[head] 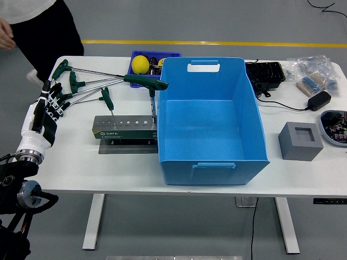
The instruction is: Lift tool from toolbox,place it in box,lift tool from toolbox,place it in box
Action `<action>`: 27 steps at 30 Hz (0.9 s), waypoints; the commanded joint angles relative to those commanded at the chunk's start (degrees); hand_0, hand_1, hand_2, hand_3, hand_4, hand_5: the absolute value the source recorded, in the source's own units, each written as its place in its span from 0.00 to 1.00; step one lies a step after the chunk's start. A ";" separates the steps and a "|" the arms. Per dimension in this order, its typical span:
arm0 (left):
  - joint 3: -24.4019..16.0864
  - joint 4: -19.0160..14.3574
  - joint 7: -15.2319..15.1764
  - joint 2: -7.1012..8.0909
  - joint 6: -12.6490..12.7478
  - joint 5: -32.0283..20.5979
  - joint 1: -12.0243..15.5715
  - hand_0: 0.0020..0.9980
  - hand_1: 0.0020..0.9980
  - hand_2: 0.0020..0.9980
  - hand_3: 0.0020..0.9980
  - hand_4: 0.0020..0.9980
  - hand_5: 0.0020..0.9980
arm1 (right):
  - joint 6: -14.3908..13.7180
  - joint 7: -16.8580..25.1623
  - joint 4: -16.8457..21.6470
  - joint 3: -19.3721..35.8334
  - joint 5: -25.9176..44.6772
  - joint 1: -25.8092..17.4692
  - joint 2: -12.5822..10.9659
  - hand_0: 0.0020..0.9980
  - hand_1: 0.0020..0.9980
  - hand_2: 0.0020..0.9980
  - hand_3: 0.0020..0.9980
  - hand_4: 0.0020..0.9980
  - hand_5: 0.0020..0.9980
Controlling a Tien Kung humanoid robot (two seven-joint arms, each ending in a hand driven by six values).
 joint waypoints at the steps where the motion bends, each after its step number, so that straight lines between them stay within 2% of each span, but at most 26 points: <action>1: 0.00 0.00 -0.01 0.00 0.01 -0.01 0.01 0.86 0.90 0.95 0.82 0.93 0.79 | 0.00 -0.02 0.00 0.04 -0.08 -0.01 0.01 0.70 0.70 0.75 0.60 0.83 0.73; 4: 0.04 0.04 -0.04 0.00 0.08 -0.09 0.03 0.86 0.90 0.95 0.82 0.93 0.79 | -0.01 -0.06 0.01 0.15 -0.26 -0.06 0.01 0.70 0.70 0.75 0.60 0.83 0.73; 5: 0.09 0.04 -0.06 0.02 0.12 -0.14 0.03 0.86 0.90 0.95 0.87 0.93 0.79 | -0.02 -0.07 0.01 0.19 -0.30 -0.08 0.02 0.70 0.70 0.75 0.60 0.83 0.73; 11: 0.37 0.08 -0.22 0.08 0.40 -0.48 0.01 0.86 0.90 0.95 0.89 0.93 0.79 | -0.04 -0.07 0.03 0.21 -0.30 -0.15 0.06 0.70 0.70 0.75 0.60 0.83 0.73; 27: 0.40 0.20 -0.32 -0.01 0.89 -0.85 -0.11 0.87 0.92 0.98 0.92 0.93 0.80 | 0.09 0.08 0.01 -0.40 0.66 0.14 -0.09 0.70 0.70 0.75 0.61 0.83 0.73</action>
